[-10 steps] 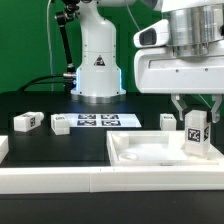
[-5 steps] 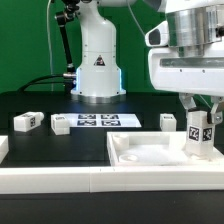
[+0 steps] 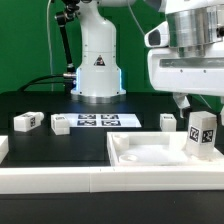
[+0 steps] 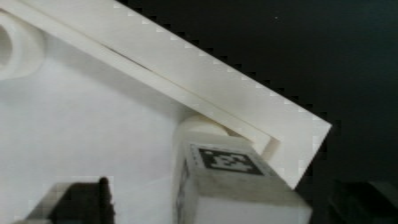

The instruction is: Assemble square table

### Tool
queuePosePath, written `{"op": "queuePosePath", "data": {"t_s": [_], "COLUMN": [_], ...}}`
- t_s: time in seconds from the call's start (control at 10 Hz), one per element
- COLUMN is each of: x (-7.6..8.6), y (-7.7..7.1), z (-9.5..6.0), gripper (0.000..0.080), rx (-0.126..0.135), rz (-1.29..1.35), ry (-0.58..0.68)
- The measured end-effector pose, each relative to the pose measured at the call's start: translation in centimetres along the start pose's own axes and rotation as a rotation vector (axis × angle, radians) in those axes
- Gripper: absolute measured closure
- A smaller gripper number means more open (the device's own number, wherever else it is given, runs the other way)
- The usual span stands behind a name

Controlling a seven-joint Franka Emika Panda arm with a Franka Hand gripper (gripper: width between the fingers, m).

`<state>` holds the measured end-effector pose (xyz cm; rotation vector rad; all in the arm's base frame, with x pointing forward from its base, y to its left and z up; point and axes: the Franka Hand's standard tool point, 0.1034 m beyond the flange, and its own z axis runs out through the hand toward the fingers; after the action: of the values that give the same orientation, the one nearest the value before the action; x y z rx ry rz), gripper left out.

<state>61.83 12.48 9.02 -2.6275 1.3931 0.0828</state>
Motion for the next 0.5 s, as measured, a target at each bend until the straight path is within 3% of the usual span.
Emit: {"op": "queuePosePath", "data": {"t_s": [0.5], "x": [0.02], "y": [0.03], "z": [0.12], "gripper": [0.015], "rx": [-0.01], "rz": [-0.423], "ry": [0.003]}}
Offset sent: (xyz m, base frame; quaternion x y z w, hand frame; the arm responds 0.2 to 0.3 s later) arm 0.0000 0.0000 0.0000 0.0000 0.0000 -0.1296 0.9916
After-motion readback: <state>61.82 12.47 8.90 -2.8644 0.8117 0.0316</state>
